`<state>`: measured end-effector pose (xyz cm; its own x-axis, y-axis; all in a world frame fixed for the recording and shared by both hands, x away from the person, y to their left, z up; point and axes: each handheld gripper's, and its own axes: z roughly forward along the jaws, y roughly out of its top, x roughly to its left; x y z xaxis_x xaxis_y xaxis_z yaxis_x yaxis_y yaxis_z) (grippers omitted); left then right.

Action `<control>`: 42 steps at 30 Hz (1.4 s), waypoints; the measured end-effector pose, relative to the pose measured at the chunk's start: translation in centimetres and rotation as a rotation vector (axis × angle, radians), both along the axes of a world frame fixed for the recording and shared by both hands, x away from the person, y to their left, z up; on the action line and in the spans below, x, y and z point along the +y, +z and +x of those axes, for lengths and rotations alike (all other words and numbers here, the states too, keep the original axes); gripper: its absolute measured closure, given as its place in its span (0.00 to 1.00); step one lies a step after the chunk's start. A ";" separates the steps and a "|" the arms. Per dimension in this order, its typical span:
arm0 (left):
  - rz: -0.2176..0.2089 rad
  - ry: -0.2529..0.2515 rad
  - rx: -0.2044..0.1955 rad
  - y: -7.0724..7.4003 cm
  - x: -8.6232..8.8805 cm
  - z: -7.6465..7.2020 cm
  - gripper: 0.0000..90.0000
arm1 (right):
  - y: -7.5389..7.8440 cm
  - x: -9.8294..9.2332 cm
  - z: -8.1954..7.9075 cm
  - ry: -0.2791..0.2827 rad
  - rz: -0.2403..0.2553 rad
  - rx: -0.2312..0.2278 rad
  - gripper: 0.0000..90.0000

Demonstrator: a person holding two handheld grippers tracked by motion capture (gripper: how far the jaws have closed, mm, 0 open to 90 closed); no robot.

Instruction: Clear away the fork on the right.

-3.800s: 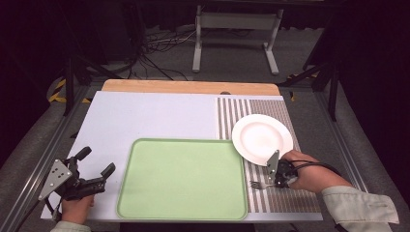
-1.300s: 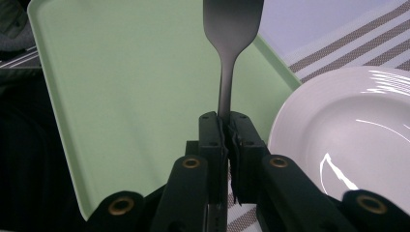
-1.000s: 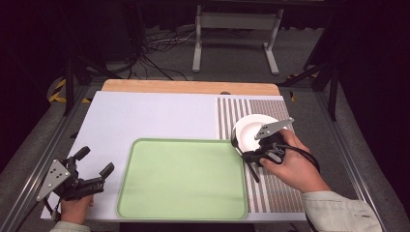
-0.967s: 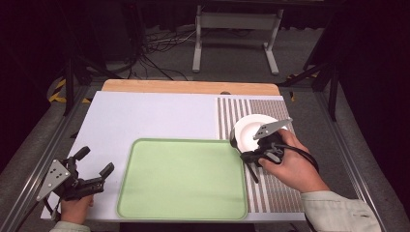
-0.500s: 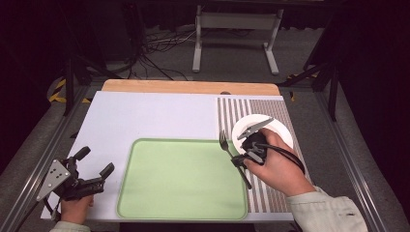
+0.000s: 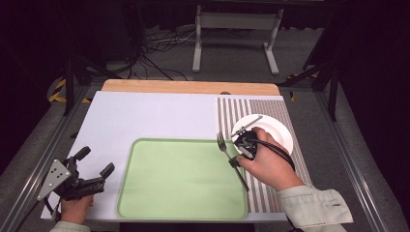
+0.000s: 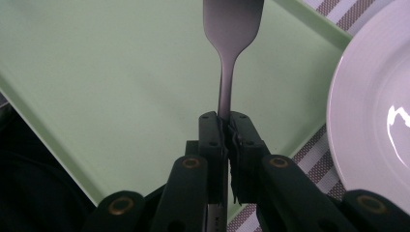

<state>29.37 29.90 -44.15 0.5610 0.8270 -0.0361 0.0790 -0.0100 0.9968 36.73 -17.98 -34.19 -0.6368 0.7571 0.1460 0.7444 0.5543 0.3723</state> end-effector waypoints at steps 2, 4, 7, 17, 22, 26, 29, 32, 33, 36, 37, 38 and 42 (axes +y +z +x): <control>-0.005 0.002 0.000 0.0 0.0 0.0 0.01 | -0.3 0.1 0.3 -0.019 -0.007 0.013 0.95; -0.004 0.002 0.000 0.0 0.0 0.0 0.01 | -0.7 0.3 0.6 -0.047 -0.007 0.042 0.95; -0.002 0.001 0.000 0.0 0.0 0.0 0.01 | -1.2 0.5 0.8 -0.066 -0.005 0.061 0.95; -0.003 0.001 0.001 0.0 0.0 0.0 0.01 | -3.2 1.4 1.8 -0.108 -0.022 0.141 0.95; -0.003 0.001 0.002 0.0 0.0 0.0 0.01 | -4.0 1.9 2.1 -0.118 -0.030 0.170 0.95; -0.001 0.002 0.002 0.0 0.0 0.0 0.01 | -4.5 2.1 2.2 -0.125 -0.040 0.190 0.95; -0.001 0.002 0.003 0.0 0.0 0.0 0.01 | -4.9 2.2 2.4 -0.134 -0.040 0.203 0.95; -0.001 0.003 0.003 0.0 0.0 0.0 0.01 | -5.2 2.2 2.5 -0.141 -0.039 0.216 0.95; -0.001 0.003 0.003 0.0 0.0 0.0 0.01 | -5.3 2.2 2.5 -0.142 -0.038 0.219 0.95; -0.001 0.003 0.002 0.0 0.0 0.0 0.01 | -5.6 2.3 2.7 -0.151 -0.036 0.231 0.95; -0.001 0.003 0.002 0.0 0.0 0.0 0.01 | -5.7 2.3 2.7 -0.151 -0.039 0.235 0.95; -0.001 0.003 0.003 0.0 0.0 0.0 0.01 | -5.8 2.3 2.8 -0.153 -0.038 0.238 0.95; -0.001 0.003 0.003 0.0 0.0 0.0 0.01 | -6.2 2.3 2.9 -0.162 -0.034 0.245 0.95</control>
<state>29.39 29.93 -44.14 0.5586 0.8286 -0.0385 0.0821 -0.0090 0.9966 39.60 -15.68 -40.39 -0.4558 0.8533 0.2531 0.8898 0.4296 0.1541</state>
